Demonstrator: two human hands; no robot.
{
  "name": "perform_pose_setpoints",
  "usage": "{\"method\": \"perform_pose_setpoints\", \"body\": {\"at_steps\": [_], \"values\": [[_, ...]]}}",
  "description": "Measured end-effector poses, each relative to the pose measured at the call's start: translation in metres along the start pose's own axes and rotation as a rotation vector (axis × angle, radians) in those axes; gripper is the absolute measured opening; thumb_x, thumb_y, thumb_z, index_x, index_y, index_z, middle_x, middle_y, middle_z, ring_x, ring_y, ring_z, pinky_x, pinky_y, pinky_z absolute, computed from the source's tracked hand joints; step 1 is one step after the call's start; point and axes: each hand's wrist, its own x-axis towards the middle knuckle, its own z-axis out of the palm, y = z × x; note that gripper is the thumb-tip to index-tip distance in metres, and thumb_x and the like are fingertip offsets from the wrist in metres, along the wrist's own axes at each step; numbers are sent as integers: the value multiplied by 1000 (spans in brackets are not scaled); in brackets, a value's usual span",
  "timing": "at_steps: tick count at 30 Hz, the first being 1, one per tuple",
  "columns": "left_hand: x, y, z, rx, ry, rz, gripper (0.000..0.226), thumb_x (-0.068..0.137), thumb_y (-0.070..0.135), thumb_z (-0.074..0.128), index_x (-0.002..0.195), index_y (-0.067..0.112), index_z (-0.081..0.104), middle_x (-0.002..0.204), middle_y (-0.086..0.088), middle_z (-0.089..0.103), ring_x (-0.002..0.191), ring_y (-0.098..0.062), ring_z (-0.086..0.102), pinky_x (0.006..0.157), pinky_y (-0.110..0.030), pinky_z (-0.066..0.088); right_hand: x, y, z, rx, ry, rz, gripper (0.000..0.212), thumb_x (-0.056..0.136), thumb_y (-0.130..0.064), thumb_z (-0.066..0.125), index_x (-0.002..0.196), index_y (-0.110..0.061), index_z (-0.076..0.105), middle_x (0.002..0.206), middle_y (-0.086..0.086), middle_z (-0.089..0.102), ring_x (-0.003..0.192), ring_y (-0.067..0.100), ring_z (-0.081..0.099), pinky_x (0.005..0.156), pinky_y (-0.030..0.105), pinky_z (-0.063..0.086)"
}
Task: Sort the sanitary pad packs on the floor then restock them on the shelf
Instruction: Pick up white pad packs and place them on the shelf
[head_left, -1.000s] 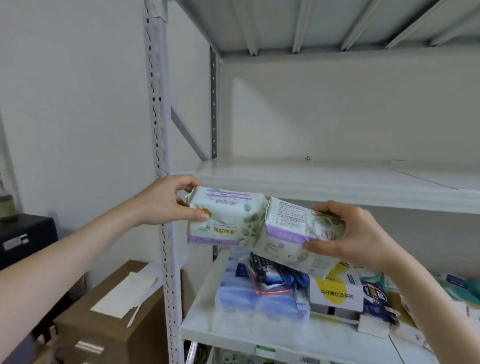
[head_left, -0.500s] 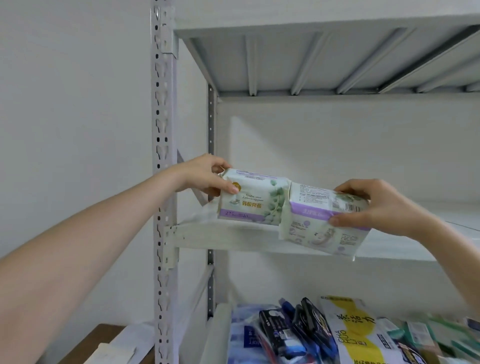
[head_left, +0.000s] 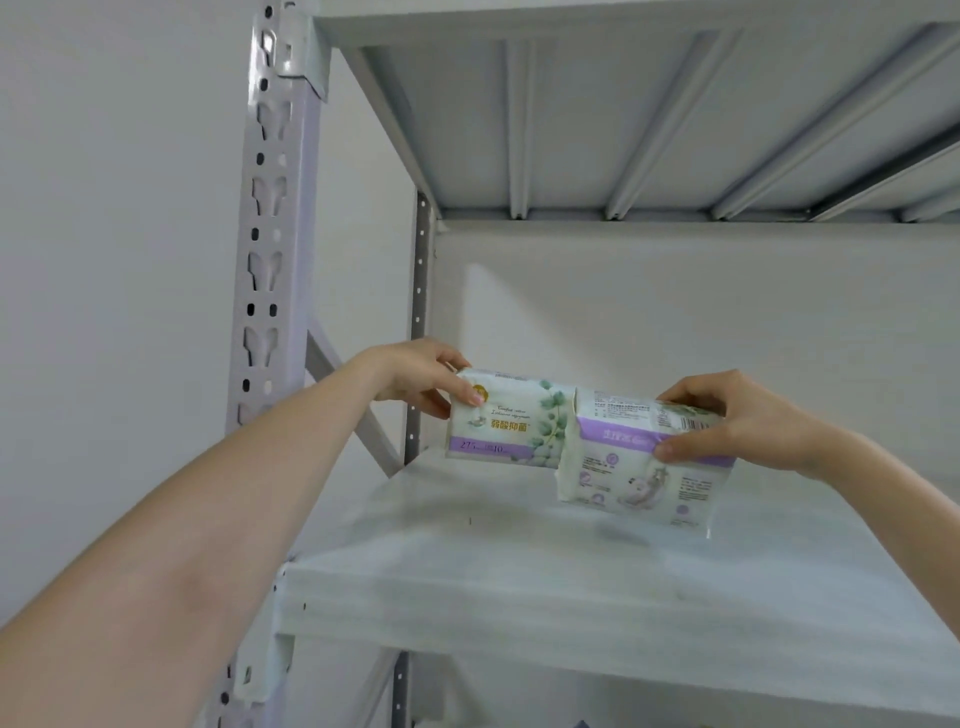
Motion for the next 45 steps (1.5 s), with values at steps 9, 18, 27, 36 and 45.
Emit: {"method": "perform_pose_setpoints", "body": {"at_steps": [9,18,27,36,45], "values": [[90,-65,5,-84,-43,-109,50,71,12,85,115,9,61,102,-8,75,94,-23,72,78,-33,60,79,35,29,-61,-96,72,35,65,-22,87,96,-16,70,92,4,74,84,21,72,82,41,55],[115,-102,-7,-94,-96,-192,63,64,16,90,120,12,60,108,-7,73,100,-24,71,89,-37,57,139,52,54,-42,-250,98,37,70,-22,85,101,-14,68,95,3,74,82,18,73,72,32,57],[98,-93,-7,-106,-271,-302,70,82,-5,68,144,11,38,129,-5,63,121,-19,57,91,-35,52,170,54,89,33,-341,148,66,71,-27,83,127,-10,52,104,0,65,76,10,72,59,25,56],[77,-96,12,-113,-382,-336,91,74,1,74,145,36,30,146,7,46,139,-18,37,119,-40,19,183,41,109,93,-408,193,99,71,-30,83,148,-3,26,121,-4,58,90,9,70,67,28,59],[69,-122,17,-256,-269,-228,75,71,1,78,129,37,49,125,10,66,127,-12,50,119,-41,21,190,35,134,111,-355,124,52,69,-36,84,107,-7,64,98,2,74,86,12,73,71,30,60]]}}
